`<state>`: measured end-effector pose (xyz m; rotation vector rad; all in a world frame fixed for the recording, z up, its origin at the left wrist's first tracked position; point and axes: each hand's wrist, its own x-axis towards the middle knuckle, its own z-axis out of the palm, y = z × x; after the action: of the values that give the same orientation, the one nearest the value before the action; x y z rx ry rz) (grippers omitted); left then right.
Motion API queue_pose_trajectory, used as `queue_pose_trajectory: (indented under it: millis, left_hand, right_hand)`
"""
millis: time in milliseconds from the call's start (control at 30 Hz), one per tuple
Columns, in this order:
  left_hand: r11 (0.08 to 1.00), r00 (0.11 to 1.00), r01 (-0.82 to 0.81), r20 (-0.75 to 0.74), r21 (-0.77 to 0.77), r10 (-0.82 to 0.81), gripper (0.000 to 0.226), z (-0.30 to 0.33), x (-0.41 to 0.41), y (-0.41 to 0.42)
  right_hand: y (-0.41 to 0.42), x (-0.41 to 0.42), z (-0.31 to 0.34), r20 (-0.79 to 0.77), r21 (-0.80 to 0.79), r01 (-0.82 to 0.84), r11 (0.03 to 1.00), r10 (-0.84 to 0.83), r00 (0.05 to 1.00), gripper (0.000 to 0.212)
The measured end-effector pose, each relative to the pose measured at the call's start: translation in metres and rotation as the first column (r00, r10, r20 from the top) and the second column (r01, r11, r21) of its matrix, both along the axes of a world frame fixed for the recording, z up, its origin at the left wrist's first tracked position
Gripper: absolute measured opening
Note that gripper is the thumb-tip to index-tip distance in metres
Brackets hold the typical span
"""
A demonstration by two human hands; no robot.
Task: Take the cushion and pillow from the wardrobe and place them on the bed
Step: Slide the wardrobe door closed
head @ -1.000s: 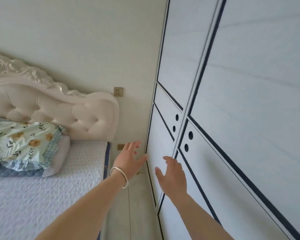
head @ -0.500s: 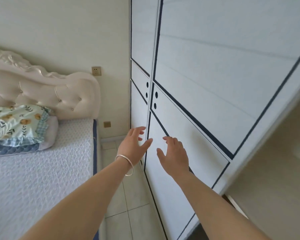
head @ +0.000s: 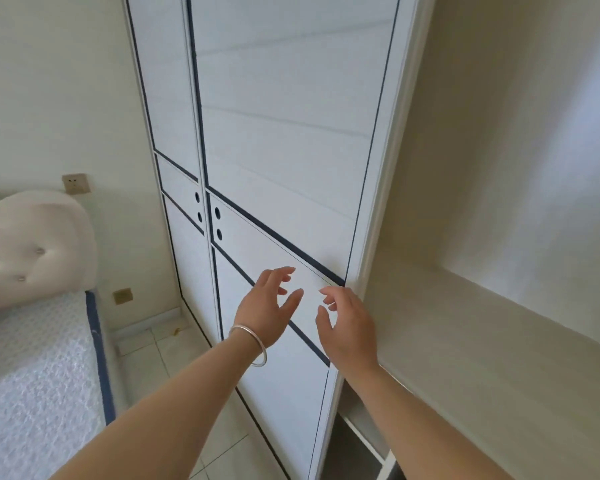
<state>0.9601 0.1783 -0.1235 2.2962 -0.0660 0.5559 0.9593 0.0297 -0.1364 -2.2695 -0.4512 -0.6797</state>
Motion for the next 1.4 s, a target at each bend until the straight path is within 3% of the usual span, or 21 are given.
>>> queue_pose_trajectory:
  millis: [167,333,500,900,1100,1400]
  left_hand:
    - [0.992,0.997,0.078,0.012,0.103,-0.08,0.048,0.009,-0.006,-0.035]
    - [0.987,0.997,0.074,0.001,0.14,-0.075,0.051,0.018,-0.012,-0.058]
    - [0.986,0.997,0.049,0.05,0.162,-0.058,0.055,0.04,-0.005,-0.069]
    - [0.977,0.998,0.056,0.024,0.203,-0.063,0.06,0.068,0.019,-0.077]
    - [0.937,0.994,0.035,0.088,0.349,-0.07,0.056,0.071,0.019,-0.074]
    - [0.801,0.971,0.023,0.176,0.599,-0.16,0.062,0.068,-0.013,-0.109]
  right_hand:
    - [-0.03,-0.005,0.022,0.183,0.024,0.192,0.981,-0.193,0.964,0.003]
    - [-0.048,0.002,0.058,-0.021,0.026,0.305,0.952,-0.304,0.952,0.033]
    - [-0.051,0.022,0.086,-0.121,-0.025,0.291,0.956,-0.292,0.949,0.054]
    - [-0.034,0.055,0.115,-0.213,-0.006,0.301,0.954,-0.295,0.931,0.047]
    - [-0.047,0.047,0.117,-0.207,0.004,0.294,0.956,-0.287,0.935,0.046]
    - [-0.1,0.005,0.11,-0.143,0.032,0.303,0.953,-0.296,0.945,0.048]
